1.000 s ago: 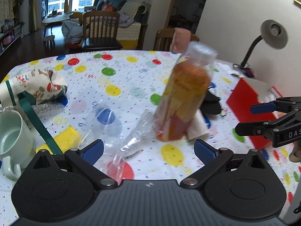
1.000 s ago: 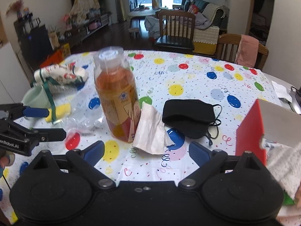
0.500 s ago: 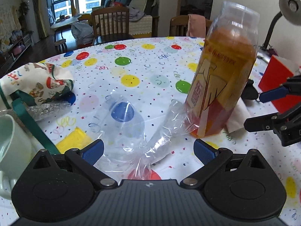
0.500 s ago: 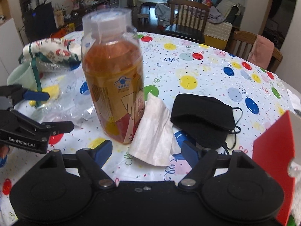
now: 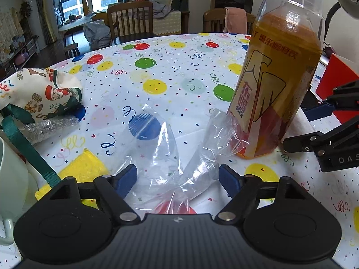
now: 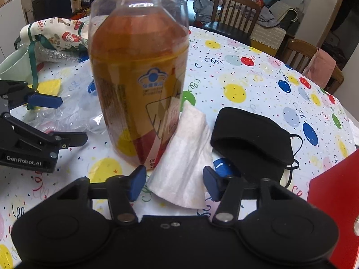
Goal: Organize soft objects
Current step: 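Close the right tool on the white tissue while the left tool grasps the clear plastic bag, then carry the tissue with the right tool while the left tool carries the plastic bag to the box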
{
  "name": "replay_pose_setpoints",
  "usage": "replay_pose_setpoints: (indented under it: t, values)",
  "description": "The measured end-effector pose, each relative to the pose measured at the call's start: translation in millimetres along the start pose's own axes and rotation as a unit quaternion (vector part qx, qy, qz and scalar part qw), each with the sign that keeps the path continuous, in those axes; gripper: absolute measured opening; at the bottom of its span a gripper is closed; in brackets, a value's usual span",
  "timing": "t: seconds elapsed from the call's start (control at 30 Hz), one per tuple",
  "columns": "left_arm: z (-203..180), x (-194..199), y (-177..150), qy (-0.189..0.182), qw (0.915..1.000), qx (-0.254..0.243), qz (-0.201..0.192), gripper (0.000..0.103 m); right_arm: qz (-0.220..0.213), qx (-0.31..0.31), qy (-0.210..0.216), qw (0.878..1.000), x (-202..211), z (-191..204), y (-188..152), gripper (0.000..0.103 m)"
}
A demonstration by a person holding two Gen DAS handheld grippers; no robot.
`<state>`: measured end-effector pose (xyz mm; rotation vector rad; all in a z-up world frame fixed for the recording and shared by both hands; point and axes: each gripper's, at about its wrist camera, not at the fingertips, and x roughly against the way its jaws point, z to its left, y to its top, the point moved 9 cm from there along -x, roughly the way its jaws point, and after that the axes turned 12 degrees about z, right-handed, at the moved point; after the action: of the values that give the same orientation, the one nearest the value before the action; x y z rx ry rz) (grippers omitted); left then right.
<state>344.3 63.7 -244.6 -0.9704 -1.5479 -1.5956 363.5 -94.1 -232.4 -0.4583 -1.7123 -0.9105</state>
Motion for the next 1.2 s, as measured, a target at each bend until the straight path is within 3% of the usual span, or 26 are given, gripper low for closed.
replay_pose_setpoints:
  t: [0.07, 0.33, 0.53, 0.67, 1.03, 1.2]
  values:
    - [-0.4, 1.8, -0.2, 0.000, 1.0000, -0.001, -0.002, 0.070, -0.003, 0.002, -0.001, 1.000, 1.1, 0.5, -0.3, 0.049]
    - [-3.5, 7.1, -0.6, -0.003, 1.0000, -0.001, 0.001, 0.054, -0.007, -0.007, 0.001, 1.000, 3.8, -3.9, 2.0, 0.032]
    - [-3.3, 12.1, -1.7, -0.012, 0.9999, 0.009, 0.004, 0.034, -0.016, -0.024, -0.001, 1.000, 13.0, -7.7, -0.6, 0.011]
    - [-1.6, 20.2, -1.1, -0.033, 0.9991, 0.028, 0.002, 0.030, -0.025, -0.043, 0.005, 0.999, 23.1, -10.6, -3.9, 0.006]
    - [-3.6, 58.9, -2.9, -0.067, 0.9942, 0.084, 0.009, 0.030, -0.048, -0.106, 0.023, 0.993, 68.4, -24.2, -24.3, 0.004]
    - [-13.0, 85.4, -2.0, -0.080, 0.9934, 0.083, 0.005, 0.030, -0.063, -0.121, 0.034, 0.990, 100.8, -26.0, -34.4, 0.004]
